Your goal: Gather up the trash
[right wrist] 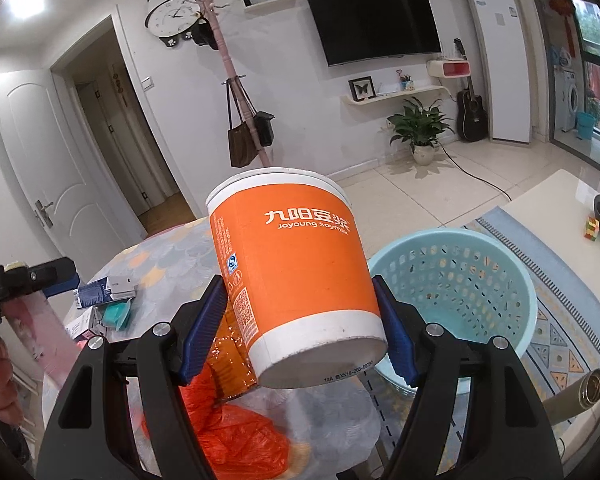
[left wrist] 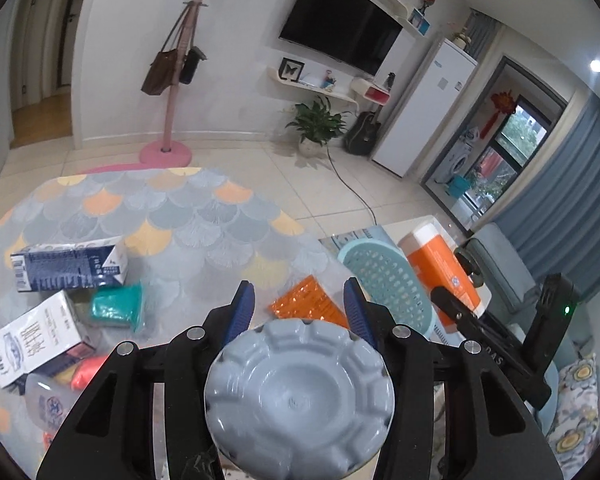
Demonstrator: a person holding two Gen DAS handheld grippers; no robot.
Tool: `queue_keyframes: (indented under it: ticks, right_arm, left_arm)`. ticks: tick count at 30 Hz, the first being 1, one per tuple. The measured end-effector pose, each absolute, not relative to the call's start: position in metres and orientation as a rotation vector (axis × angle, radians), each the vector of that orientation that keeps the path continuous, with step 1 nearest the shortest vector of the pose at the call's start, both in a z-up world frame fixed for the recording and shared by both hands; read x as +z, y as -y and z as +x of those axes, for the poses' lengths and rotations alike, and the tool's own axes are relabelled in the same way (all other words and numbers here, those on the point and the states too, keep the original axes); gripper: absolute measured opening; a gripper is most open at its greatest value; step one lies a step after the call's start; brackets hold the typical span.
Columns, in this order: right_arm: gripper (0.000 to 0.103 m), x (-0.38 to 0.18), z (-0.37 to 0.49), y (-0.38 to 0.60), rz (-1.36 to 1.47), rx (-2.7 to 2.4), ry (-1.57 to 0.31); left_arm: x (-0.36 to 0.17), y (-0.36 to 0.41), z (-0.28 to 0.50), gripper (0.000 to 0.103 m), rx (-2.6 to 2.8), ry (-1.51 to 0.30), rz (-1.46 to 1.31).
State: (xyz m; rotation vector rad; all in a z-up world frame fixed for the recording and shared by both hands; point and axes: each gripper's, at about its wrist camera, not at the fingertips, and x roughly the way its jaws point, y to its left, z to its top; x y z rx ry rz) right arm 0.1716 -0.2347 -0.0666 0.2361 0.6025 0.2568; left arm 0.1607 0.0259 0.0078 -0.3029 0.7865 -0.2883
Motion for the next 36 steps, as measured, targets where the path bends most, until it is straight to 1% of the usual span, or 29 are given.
queue_keyframes:
  ticks: [5, 7, 9, 12, 14, 16, 18, 19, 20, 24, 27, 29, 32, 34, 36]
  right_arm:
    - [0.068, -0.066, 0.177, 0.238, 0.246, 0.254, -0.606]
    - [0.068, -0.066, 0.176, 0.238, 0.25, 0.26, -0.605]
    - [0.068, -0.068, 0.174, 0.236, 0.244, 0.264, -0.606]
    - [0.068, -0.071, 0.172, 0.232, 0.237, 0.275, -0.615]
    - [0.068, -0.074, 0.172, 0.229, 0.243, 0.281, -0.626]
    - [0.068, -0.075, 0.172, 0.224, 0.244, 0.291, -0.634]
    - [0.068, -0.073, 0.169, 0.219, 0.234, 0.297, -0.632]
    - [0.068, -0.071, 0.166, 0.216, 0.231, 0.299, -0.629]
    - [0.068, -0.07, 0.164, 0.215, 0.231, 0.302, -0.626]
    - [0.068, -0.064, 0.155, 0.209, 0.221, 0.304, -0.612]
    - [0.068, -0.062, 0.15, 0.208, 0.22, 0.305, -0.608]
    - [0.068, -0.062, 0.146, 0.208, 0.214, 0.304, -0.604]
    - [0.068, -0.062, 0.145, 0.209, 0.209, 0.304, -0.605]
    - [0.068, -0.064, 0.146, 0.211, 0.21, 0.303, -0.608]
    - [0.068, -0.065, 0.146, 0.214, 0.214, 0.304, -0.612]
  left_arm:
    - [0.017, -0.031, 0.166, 0.045, -0.267, -0.763, -0.287]
    - [0.019, -0.032, 0.165, 0.045, -0.235, -0.742, -0.24]
    - [0.009, -0.037, 0.159, 0.045, -0.197, -0.776, -0.192]
    - [-0.014, -0.051, 0.143, 0.041, -0.187, -0.873, -0.171]
    - [-0.029, -0.059, 0.131, 0.041, -0.185, -0.931, -0.19]
    - [-0.038, -0.065, 0.121, 0.046, -0.201, -0.992, -0.2]
    - [-0.043, -0.069, 0.115, 0.068, -0.202, -1.039, -0.192]
    - [-0.043, -0.069, 0.114, 0.072, -0.206, -1.058, -0.187]
    - [-0.044, -0.069, 0.115, 0.074, -0.212, -1.081, -0.181]
    - [-0.055, -0.066, 0.13, 0.074, -0.253, -1.189, -0.205]
    - [-0.073, -0.057, 0.138, 0.071, -0.282, -1.265, -0.226]
    - [-0.074, -0.05, 0.143, 0.069, -0.256, -1.26, -0.175]
    - [-0.076, -0.047, 0.146, 0.068, -0.246, -1.251, -0.177]
    - [-0.077, -0.045, 0.147, 0.061, -0.228, -1.243, -0.163]
    - [-0.074, -0.04, 0.148, 0.057, -0.213, -1.23, -0.141]
